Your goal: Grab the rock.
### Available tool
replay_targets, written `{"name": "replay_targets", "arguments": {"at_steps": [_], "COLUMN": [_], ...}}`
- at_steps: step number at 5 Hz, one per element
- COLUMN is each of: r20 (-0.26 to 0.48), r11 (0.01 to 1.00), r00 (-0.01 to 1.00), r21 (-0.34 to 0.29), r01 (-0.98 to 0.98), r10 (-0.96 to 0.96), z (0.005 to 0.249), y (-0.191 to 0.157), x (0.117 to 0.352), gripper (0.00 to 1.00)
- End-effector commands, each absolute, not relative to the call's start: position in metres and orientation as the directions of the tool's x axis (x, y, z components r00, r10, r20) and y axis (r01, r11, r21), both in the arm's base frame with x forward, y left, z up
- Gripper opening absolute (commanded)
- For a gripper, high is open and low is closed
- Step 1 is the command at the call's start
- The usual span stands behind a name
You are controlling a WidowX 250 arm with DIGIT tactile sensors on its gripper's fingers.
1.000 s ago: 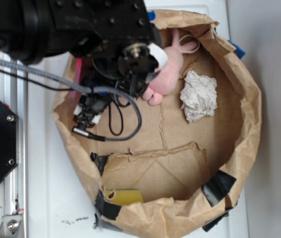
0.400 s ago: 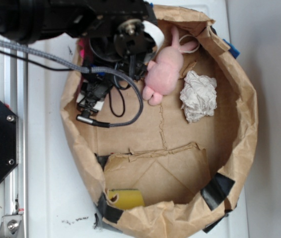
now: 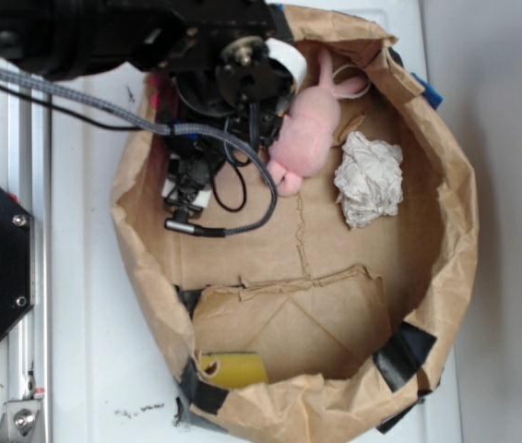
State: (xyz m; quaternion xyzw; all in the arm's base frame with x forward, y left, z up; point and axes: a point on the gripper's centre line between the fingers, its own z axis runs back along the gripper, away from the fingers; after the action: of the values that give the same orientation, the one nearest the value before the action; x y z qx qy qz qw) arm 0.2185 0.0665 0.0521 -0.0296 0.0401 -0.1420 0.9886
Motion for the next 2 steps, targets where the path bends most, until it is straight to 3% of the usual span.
{"name": "replay_targets", "arguments": {"at_steps": [1,2], "r20": [-0.062,-0.099], "r11": [0.966,0.960], "r00": [0.964,0.955], "r21": [-0.028,-0.006], "r01": [0.258,0.280], "r10": [-0.259,-0.279], "z": [0.041,0.027], "y": [0.064,0.061], "x": [0.222,0.220], "gripper": [1.00,1.00]}}
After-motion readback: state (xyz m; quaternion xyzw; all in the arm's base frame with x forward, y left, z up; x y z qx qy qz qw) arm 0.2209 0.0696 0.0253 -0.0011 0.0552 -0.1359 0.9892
